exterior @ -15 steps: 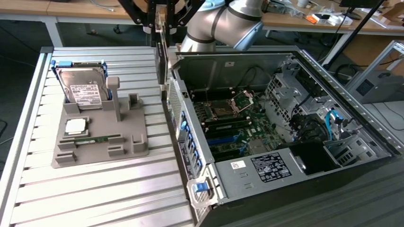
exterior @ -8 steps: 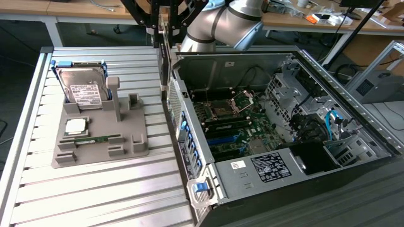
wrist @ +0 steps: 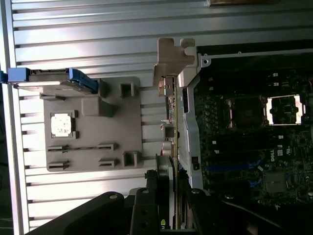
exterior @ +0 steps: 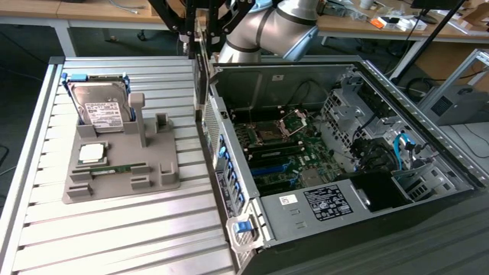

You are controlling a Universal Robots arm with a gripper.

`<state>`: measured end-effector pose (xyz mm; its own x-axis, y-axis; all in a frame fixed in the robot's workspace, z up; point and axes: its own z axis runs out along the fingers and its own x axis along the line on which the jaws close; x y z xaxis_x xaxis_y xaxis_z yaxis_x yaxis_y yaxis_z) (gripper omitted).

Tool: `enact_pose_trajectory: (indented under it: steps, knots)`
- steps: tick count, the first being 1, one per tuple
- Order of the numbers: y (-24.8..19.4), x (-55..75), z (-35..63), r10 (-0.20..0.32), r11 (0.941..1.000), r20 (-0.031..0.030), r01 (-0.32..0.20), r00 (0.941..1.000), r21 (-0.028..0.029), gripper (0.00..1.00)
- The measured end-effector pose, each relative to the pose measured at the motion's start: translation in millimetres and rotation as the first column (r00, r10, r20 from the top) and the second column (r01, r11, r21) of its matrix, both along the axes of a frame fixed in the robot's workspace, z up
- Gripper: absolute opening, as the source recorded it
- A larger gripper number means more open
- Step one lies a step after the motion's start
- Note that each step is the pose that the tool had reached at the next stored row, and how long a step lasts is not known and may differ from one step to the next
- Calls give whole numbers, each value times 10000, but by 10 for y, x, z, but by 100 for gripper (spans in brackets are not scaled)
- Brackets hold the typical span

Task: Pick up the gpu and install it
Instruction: 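Pick up the gpu and move the gpu toward the slot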

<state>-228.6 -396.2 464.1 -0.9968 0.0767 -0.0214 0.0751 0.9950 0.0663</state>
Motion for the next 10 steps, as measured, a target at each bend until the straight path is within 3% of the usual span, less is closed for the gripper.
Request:
enact_pose_trajectory:
  steps: [10]
  knots:
    - [-11,40,-5,0,10000,0,0,10000,-4,27]
